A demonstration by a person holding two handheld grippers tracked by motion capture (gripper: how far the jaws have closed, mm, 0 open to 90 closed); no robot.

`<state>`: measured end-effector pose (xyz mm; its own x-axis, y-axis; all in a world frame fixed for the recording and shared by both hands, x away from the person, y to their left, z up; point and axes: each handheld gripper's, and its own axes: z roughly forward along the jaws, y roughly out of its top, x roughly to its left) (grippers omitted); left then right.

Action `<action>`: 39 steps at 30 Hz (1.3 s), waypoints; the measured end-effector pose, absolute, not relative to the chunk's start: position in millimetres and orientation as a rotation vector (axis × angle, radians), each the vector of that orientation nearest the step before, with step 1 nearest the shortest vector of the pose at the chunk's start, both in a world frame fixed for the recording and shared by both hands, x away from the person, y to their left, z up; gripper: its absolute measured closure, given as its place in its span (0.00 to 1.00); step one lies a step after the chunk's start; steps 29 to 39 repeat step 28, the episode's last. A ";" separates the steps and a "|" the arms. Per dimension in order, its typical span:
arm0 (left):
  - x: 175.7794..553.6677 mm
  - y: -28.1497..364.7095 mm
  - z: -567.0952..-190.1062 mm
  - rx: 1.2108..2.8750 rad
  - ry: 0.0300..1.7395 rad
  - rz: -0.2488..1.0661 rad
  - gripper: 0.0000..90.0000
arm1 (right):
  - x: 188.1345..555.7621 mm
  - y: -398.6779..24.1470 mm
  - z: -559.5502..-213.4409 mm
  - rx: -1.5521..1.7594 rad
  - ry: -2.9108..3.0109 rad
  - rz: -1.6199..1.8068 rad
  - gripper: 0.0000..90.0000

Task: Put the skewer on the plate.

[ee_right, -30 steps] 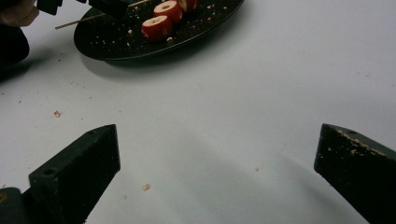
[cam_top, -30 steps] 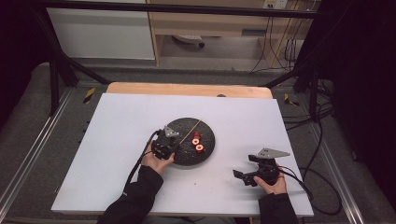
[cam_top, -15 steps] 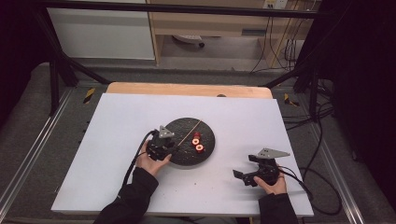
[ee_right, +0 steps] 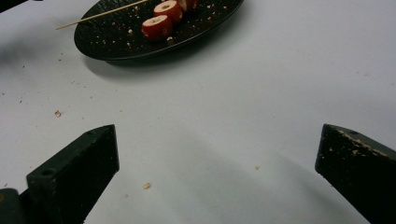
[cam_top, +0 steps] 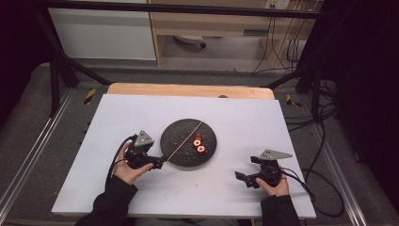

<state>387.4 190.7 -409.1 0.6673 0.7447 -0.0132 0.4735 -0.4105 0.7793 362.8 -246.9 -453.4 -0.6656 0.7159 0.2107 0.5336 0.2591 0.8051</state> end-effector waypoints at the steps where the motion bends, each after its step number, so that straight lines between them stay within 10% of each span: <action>1: 385.3 194.1 -410.3 2.084 0.936 0.437 0.13 | 362.9 -247.0 -453.5 1.173 2.328 1.363 0.01; 39: 343.8 265.0 -447.1 2.046 0.959 0.440 0.03 | 361.3 -245.7 -456.7 1.148 2.371 1.285 0.01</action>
